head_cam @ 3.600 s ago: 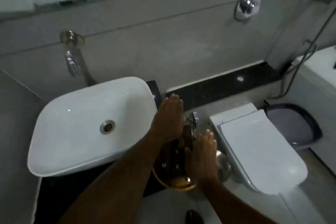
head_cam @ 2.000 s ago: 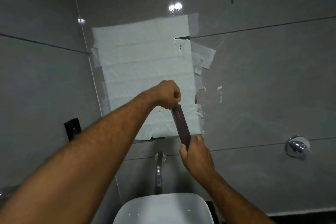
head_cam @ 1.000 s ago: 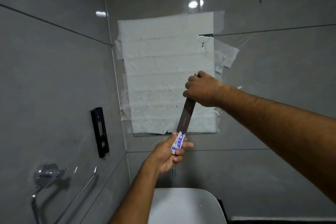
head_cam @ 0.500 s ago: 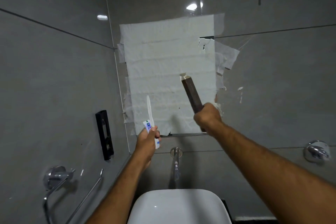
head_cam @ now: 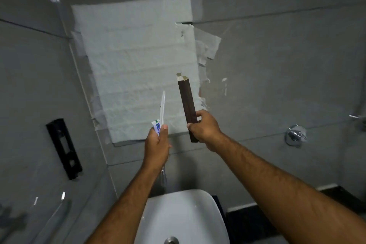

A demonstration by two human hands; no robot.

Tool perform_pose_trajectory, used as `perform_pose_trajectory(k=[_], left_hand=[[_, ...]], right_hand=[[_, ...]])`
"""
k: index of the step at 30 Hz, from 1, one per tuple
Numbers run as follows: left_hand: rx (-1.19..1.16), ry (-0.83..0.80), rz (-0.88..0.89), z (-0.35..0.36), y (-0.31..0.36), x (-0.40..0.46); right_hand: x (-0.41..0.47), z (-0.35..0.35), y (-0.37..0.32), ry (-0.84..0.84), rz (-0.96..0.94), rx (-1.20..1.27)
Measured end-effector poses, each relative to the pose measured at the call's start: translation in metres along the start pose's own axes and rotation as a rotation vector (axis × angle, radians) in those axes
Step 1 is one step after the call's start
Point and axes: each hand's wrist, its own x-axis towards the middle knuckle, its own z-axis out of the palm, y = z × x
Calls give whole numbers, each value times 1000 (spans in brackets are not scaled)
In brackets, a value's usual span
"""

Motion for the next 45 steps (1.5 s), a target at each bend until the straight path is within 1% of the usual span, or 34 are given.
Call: perform_pose_trajectory(k=[4,9,11,13,15,17,21,24,27,29,32,34,36,38,39,41,45], left_hand=[[54,-55,-90,75,-40,-64],[69,-190,-359,206,-94,-191],[90,-250,-440,256,-117,-256],[105,-355,-483,298,-139,-326],[105,-454,-586,328,-166,-395],[155,-522,-668,345,-201,-461],[313,-541,-787,343,-291,-553],[442,-518,-872,332,-363,-595],[523,-501,-937,330,-421,-614],[550,-483,-959,332,-451,-622],[590,-473,-982,333,-478,-630],[605,-473,-992,332,-484,-634],[597,-475,-1011,330,-477,-633],[576,-477,-1031,329,-459,-628],[559,-475,-1039,328,-447,-623],[508,-482,-1052,331,-417,-607],[366,-508,-1069,351,-333,-548]], right_hand=[[-6,-63,83,37,100,-48],[-39,-162,236,78,270,-204],[-67,-199,310,61,393,-242],[-105,-229,384,42,538,-250],[-150,-252,453,92,695,-224],[-196,-265,518,127,826,-262],[-278,-262,636,53,1000,-355],[-322,-242,708,56,1022,-374],[-341,-217,761,83,993,-389],[-346,-203,793,73,1002,-422],[-350,-188,827,-17,1037,-487],[-351,-184,836,-90,1087,-528],[-349,-184,831,-152,1124,-549],[-345,-187,813,-156,1106,-550],[-341,-190,799,-143,1074,-552],[-329,-199,761,-98,939,-544],[-289,-232,655,47,546,-529]])
